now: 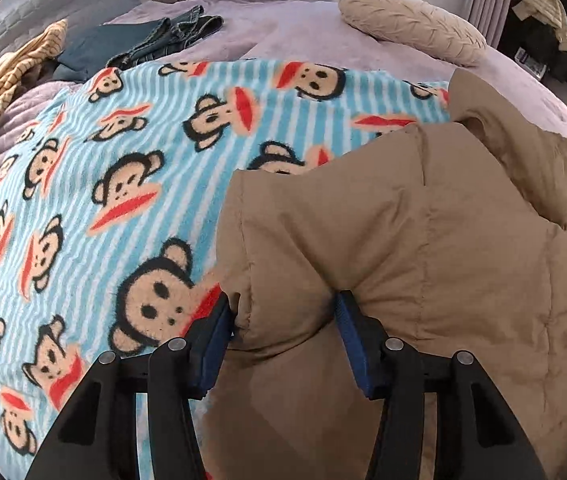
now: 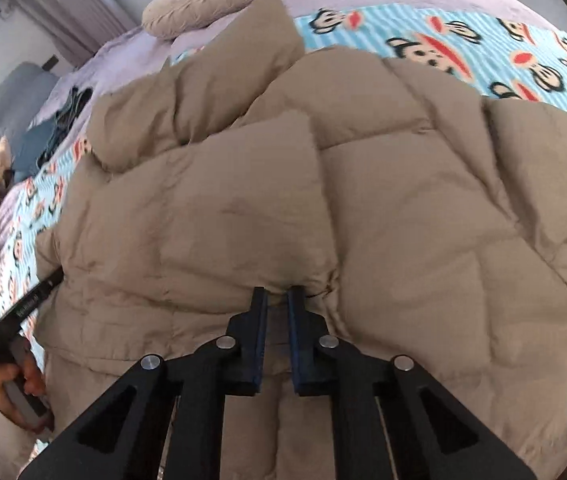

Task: Fold large clothes

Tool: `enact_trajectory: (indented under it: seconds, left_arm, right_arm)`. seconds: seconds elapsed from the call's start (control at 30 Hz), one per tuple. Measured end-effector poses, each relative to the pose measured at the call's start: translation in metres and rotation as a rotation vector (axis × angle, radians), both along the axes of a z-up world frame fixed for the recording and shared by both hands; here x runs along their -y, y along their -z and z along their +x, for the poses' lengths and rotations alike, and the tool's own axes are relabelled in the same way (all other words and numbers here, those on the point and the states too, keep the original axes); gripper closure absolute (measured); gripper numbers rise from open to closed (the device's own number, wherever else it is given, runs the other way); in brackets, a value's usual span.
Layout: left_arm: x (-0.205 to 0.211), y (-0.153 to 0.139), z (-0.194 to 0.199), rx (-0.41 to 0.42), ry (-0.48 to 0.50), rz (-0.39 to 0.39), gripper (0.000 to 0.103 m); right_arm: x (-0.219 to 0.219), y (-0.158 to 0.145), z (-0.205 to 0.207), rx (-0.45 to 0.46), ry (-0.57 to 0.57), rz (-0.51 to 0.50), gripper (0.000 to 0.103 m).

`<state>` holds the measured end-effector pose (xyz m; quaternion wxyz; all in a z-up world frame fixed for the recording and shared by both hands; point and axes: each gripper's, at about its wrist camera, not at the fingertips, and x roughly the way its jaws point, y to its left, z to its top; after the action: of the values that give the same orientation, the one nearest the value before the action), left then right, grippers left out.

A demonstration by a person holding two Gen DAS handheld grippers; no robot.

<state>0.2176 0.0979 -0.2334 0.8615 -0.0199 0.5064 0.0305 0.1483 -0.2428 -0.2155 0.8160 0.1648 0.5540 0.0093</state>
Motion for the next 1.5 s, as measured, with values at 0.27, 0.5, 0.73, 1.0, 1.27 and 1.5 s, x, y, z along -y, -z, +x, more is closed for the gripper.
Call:
enact_trajectory:
  seconds: [0.27,0.5,0.73,1.0,1.27,1.5]
  left_arm:
    - [0.02,-0.045,-0.029,-0.036,0.063,0.03,0.049]
    - [0.106,-0.064,-0.075,-0.09,0.212,-0.001,0.049]
    - [0.19,-0.064,-0.104,-0.142,0.301,-0.032,0.039]
    - [0.257,-0.065,-0.12,-0.143,0.331,-0.051,0.009]
    - [0.311,-0.064,-0.125,-0.146,0.356,-0.013,0.0]
    - [0.336,-0.063,-0.122,-0.157,0.363,-0.006,0.0]
  right_arm:
    - [0.062,-0.011,-0.051,-0.072,0.148,0.199,0.073]
    - [0.105,-0.023,-0.11,-0.067,0.267,0.306,0.041]
    - [0.158,-0.025,-0.156,-0.053,0.377,0.358,0.023]
    - [0.239,-0.029,-0.196,-0.001,0.514,0.383,0.0]
    - [0.319,-0.037,-0.21,0.098,0.623,0.351,0.0]
    - [0.386,-0.038,-0.196,0.16,0.736,0.408,0.0]
